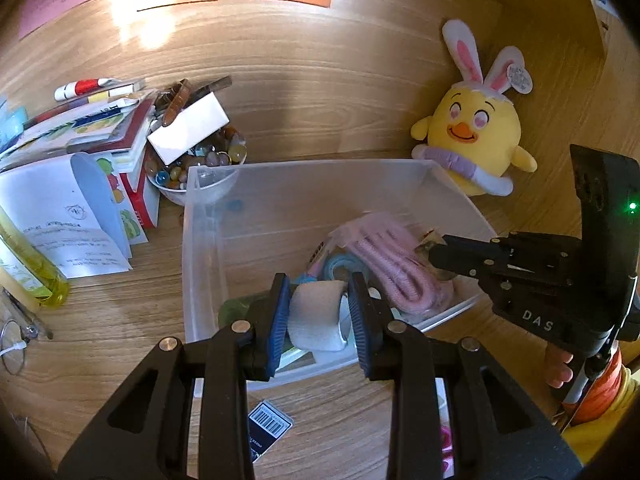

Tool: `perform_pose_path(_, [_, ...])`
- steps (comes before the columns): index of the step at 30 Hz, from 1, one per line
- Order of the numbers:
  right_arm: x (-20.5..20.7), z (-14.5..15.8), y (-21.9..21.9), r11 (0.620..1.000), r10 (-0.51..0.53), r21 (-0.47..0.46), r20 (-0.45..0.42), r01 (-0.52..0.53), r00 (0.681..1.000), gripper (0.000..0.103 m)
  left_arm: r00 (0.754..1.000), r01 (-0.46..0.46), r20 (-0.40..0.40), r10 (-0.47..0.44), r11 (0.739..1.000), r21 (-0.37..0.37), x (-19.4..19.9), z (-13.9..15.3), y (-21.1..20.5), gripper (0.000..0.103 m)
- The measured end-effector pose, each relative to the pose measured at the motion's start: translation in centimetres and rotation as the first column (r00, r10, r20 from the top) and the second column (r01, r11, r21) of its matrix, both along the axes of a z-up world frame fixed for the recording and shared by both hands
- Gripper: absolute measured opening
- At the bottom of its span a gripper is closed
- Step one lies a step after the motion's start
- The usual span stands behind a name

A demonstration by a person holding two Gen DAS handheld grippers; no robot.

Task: Organize objects
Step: 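Carry tape roll over the box and open left tool while right tool releases tan item, then grasp the pink round compact with left tool while right tool grasps peach lipstick tube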

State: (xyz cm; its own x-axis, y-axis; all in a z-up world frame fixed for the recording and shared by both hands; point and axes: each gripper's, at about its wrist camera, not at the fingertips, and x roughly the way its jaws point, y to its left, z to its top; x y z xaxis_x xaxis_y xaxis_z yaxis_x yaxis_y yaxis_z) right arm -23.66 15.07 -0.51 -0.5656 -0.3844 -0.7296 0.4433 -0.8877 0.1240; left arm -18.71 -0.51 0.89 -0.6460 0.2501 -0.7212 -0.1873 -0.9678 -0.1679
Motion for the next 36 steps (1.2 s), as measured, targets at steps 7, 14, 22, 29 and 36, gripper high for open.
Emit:
perform_pose_path(7, [0.4, -0.3, -1.0, 0.999, 0.007, 0.039, -0.018, -0.006, 1.0, 0.011, 1.0, 0.026, -0.009, -0.026, 0.999, -0.033, 0.2, -0.1, 1.0, 0.03])
perform_pose_path(14, [1.1, 0.2, -0.8, 0.999, -0.003, 0.054, -0.037, 0.005, 0.999, 0.024, 0.999, 0.014, -0.036, -0.015, 0.999, -0.033, 1.0, 0.5, 1.0, 0.047])
perform_pose_path(22, [3.4, 1.6, -0.2, 0.997, -0.015, 0.08, -0.106, 0.024, 0.994, 0.046, 0.994, -0.027, -0.109, 0.019, 0.997, -0.072, 3.6, 2.3, 0.8, 0.081])
perform_pose_path(29, [6.6, 3.2, 0.3, 0.997, -0.004, 0.076, -0.163, 0.016, 0.987, 0.067, 0.984, -0.078, -0.17, 0.058, 0.991, -0.111, 6.7, 3.6, 0.2, 0.098])
perform_pose_path(36, [10.5, 3.4, 0.7, 0.994, 0.025, 0.109, -0.209, -0.002, 0.978, 0.076, 0.981, -0.108, -0.17, 0.089, 0.988, -0.11, 9.9, 3.7, -1.4, 0.102])
